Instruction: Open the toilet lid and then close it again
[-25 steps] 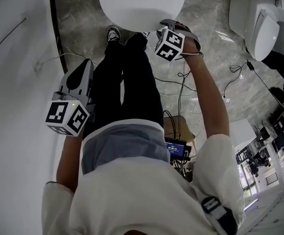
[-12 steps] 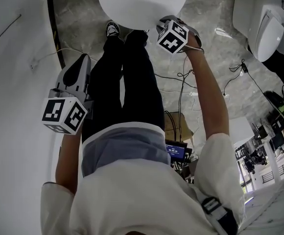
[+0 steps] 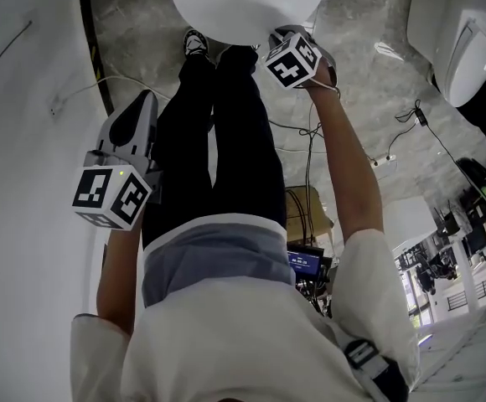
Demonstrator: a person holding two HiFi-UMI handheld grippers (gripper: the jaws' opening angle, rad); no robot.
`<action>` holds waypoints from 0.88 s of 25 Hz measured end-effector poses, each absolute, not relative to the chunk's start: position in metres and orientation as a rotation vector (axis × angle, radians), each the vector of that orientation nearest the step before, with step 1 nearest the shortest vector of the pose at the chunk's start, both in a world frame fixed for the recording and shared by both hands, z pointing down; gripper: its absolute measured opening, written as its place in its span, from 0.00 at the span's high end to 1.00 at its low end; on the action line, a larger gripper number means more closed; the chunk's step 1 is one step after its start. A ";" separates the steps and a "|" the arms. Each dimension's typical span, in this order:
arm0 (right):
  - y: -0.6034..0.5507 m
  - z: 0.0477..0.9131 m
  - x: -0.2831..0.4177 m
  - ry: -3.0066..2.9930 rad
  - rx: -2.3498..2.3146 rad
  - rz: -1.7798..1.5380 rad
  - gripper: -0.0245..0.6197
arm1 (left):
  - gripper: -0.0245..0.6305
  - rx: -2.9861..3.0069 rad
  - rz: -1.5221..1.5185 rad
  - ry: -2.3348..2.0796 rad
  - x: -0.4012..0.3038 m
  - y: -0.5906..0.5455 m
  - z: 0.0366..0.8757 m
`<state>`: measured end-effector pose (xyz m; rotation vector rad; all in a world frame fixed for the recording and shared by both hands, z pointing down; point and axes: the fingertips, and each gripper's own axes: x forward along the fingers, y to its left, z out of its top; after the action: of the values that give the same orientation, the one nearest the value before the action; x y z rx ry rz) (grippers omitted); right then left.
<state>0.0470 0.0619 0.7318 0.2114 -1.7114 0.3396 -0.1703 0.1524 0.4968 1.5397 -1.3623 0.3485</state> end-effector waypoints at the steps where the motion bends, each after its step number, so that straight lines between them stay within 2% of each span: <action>1: 0.062 0.735 0.048 -1.709 0.225 0.343 0.88 | 0.95 1.539 0.352 -1.362 -0.171 0.152 0.498; 22: 0.054 0.778 0.050 -1.689 0.372 0.506 0.92 | 0.95 1.521 0.388 -1.320 -0.167 0.137 0.507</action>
<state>0.0496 0.0539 0.7782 0.3721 -1.6890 0.5059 -0.1666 0.1367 0.5067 1.5210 -1.3196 0.3876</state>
